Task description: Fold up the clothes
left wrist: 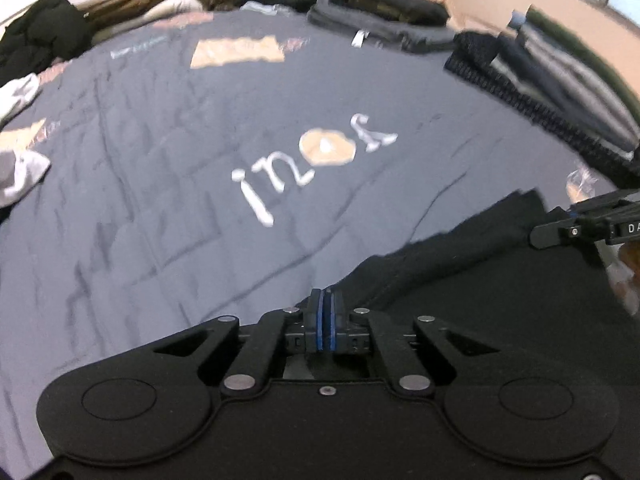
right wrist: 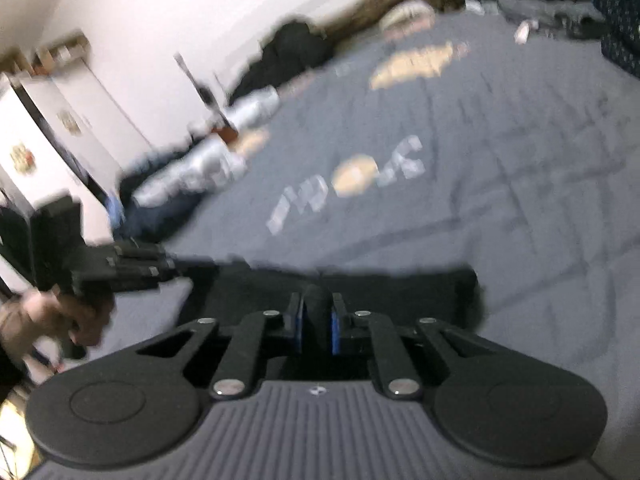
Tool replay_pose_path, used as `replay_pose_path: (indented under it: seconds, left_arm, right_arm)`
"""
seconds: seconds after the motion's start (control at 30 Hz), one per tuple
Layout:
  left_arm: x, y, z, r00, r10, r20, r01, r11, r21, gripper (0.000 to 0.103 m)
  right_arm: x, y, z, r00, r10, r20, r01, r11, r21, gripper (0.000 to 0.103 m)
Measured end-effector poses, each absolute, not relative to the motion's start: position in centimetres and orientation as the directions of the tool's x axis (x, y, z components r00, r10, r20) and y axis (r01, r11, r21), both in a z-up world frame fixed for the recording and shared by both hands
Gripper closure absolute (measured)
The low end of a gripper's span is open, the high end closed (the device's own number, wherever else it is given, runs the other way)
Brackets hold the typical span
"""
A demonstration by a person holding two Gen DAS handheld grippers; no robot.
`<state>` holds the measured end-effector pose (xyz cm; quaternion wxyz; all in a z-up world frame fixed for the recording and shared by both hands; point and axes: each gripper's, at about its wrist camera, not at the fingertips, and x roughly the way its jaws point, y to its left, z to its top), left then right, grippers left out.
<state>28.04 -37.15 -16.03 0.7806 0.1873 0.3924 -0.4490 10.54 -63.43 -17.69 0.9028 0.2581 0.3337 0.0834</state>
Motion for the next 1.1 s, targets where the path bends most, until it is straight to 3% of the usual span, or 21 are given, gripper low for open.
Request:
replay_pose_path:
  seconds: [0.1, 0.17, 0.47, 0.63, 0.87, 1.1]
  left_arm:
    - [27.8, -36.6, -15.5, 0.314, -0.560, -0.767, 0.826, 0.559, -0.071, 0.089]
    - [27.4, -35.5, -14.2, 0.362, -0.571, -0.737, 0.798, 0.598, -0.071, 0.080]
    - [18.8, -32.0, -11.4, 0.417, -0.688, -0.593, 0.675, 0.672, -0.305, 0.057]
    - [12.6, -31.0, -13.0, 0.435, -0.705, -0.560, 0.568, 0.698, -0.437, 0.057]
    - [6.7, -28.3, -14.1, 0.498, -0.640, -0.586, 0.491, 0.764, -0.418, 0.057]
    - [1.7, -25.0, -13.6, 0.581, -0.582, -0.569, 0.460, 0.812, -0.360, 0.055]
  right_arm:
    - [10.8, -63.4, -18.3, 0.743, 0.305, -0.596, 0.036, 0.871, 0.490, 0.087]
    - [10.7, -63.6, -18.2, 0.739, 0.310, -0.598, 0.031, 0.871, 0.490, 0.086]
    - [9.1, -64.7, -14.6, 0.808, 0.260, -0.529, 0.030, 0.878, 0.477, 0.079]
    - [6.9, -62.5, -13.6, 0.795, 0.314, -0.519, -0.030, 0.875, 0.482, 0.077]
    - [2.3, -57.6, -13.4, 0.753, 0.378, -0.539, -0.073, 0.862, 0.502, 0.072]
    - [-5.4, -55.7, -14.1, 0.818, 0.232, -0.527, 0.062, 0.875, 0.480, 0.068]
